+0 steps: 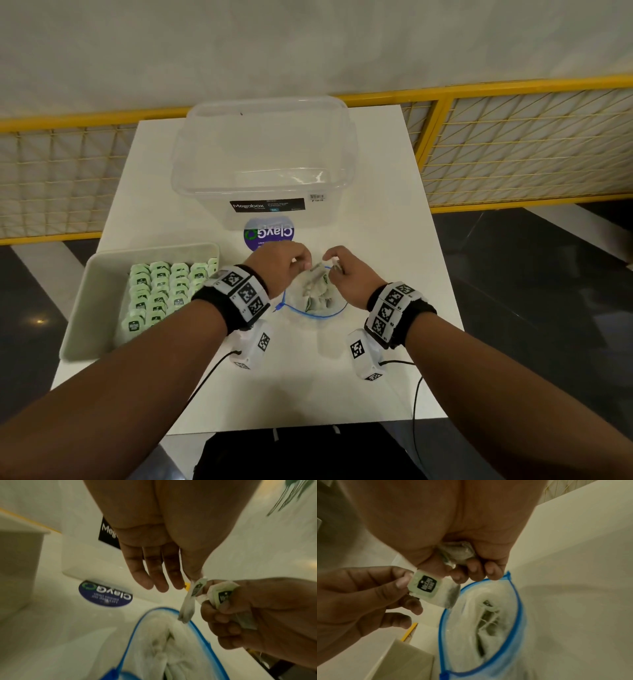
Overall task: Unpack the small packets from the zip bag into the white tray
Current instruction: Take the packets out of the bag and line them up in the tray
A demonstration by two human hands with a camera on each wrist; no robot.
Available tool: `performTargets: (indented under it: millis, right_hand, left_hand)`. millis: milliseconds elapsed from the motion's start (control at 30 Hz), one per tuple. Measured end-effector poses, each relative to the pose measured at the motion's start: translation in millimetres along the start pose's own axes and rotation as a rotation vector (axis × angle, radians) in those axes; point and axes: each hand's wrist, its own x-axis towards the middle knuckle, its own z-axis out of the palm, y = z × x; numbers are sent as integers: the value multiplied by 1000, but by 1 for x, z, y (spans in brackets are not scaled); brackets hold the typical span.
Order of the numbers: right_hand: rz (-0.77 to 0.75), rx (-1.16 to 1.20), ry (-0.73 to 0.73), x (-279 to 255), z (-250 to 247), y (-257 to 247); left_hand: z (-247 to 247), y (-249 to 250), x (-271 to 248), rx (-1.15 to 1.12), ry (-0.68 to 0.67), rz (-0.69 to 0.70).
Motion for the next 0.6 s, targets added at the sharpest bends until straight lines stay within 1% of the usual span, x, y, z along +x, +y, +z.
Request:
performTargets:
  millis: [100,133,267,367,500,600]
  right_hand:
    - [-149,-36,36,3,1,-20]
    - [-174,-53,46,4,3,-26]
    - [-187,-92,81,8,12,-51]
    - [-224,-120,76,9,24,-73]
    - [-255,-116,38,12,50,-103]
    - [-267,-132,34,13,72,-123]
  left_hand:
    - [-24,-1,-6,-15,37,38]
    - [-31,-2,-9,-11,50,41]
    - [-55,-14,-23,6,81,26]
    - [-73,-23,-38,-25,73,23]
    - [-100,-34,-56,109,75,56]
    - [-121,-49,-70,136,62,19]
